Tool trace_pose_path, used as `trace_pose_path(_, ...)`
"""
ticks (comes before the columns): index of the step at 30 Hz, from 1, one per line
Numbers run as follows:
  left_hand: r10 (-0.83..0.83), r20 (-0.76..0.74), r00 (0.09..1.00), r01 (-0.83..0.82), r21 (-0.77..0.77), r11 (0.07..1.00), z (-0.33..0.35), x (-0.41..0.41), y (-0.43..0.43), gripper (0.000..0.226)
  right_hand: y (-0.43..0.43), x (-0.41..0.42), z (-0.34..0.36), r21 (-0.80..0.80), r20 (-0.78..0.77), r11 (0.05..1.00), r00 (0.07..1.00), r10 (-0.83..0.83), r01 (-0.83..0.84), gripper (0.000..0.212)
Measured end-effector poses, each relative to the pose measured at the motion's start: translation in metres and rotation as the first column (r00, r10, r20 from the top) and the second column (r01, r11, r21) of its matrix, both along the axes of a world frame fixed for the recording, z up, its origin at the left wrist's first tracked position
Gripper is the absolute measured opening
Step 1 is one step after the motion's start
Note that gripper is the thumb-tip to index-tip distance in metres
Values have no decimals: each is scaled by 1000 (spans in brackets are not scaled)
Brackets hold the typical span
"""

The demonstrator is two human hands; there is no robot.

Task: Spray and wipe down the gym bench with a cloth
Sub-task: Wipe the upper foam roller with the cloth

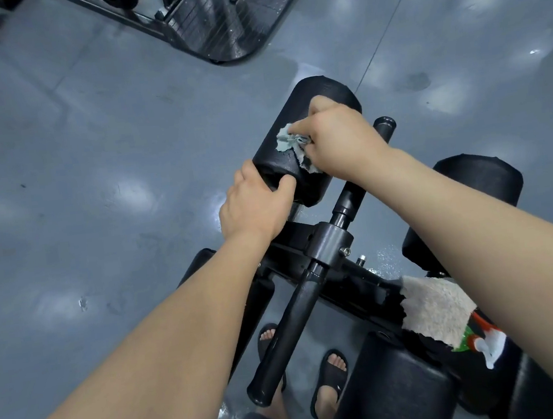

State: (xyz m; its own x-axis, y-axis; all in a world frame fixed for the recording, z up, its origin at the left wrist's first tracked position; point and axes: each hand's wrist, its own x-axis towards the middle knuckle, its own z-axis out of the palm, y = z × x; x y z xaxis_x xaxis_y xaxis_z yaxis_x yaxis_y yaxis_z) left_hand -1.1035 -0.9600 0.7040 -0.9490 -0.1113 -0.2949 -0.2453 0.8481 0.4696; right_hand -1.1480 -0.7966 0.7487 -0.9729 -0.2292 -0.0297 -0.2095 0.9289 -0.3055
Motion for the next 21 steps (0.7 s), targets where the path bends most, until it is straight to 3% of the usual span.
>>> trace_pose_path(8,-21,-63,998,21,0,1000,-1,1,-1,43,4,9,4,-42,100,963,957,271,-268,33)
trace_pose_path(16,-31,-82,996,33,15,999,-1,2,-2,38,-9,0,6,6,-12,991,991,133,-133,33)
trace_pose_path(21,-38,-100,994,39,6,999,-2,2,-3,43,-7,6,7,-10,43,968,967,251,-251,41)
